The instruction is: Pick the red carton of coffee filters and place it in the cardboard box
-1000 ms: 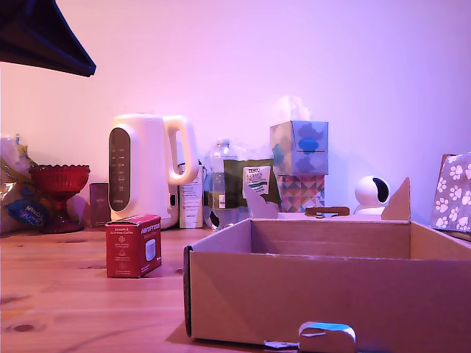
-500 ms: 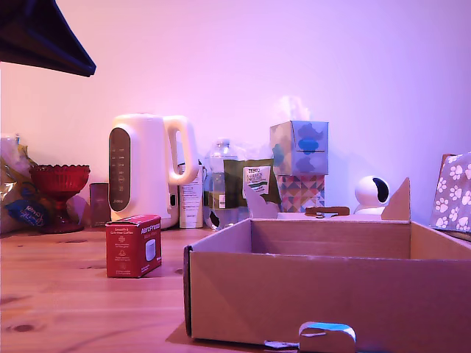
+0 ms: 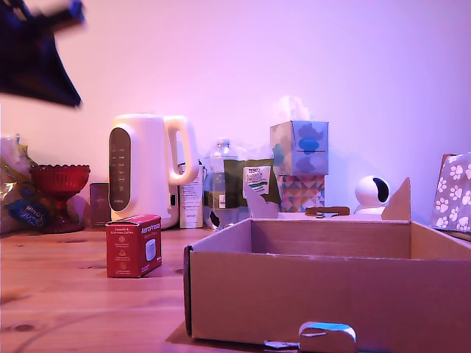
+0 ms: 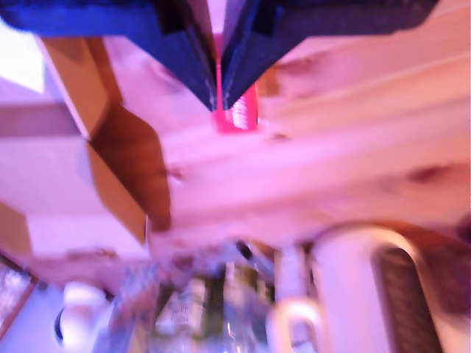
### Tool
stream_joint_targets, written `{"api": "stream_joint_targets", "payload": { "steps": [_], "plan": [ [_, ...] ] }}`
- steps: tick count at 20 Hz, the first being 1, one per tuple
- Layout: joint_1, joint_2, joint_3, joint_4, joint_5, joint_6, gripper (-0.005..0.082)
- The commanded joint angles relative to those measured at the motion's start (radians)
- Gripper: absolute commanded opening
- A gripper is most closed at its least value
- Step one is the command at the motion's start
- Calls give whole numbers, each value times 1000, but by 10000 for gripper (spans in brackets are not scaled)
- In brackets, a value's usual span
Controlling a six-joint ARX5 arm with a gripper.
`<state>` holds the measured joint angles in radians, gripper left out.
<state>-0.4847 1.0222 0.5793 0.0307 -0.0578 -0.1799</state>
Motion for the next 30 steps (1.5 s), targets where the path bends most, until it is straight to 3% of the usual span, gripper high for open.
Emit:
{"api": "stream_joint_targets", "payload": {
  "steps": [1,4,6,7,9,10,15,21,27,30],
  "plan": [
    [-5,36,-12,30,18,5,-24],
    [-8,87,-12,61,40,5,-23],
    [-8,106,-12,74,39,14,47],
    [-8,114,-12,84,40,34,187],
    [-8,132,-12,110,50,58,553],
    [-8,143,-12,119,50,58,632],
    [-8,261,-12,237,45,68,640],
    [-7,394,-12,390,-10,111,639],
    [32,605,-8,568,-11,108,639],
    [64,694,19,589,2,101,639]
  ]
}}
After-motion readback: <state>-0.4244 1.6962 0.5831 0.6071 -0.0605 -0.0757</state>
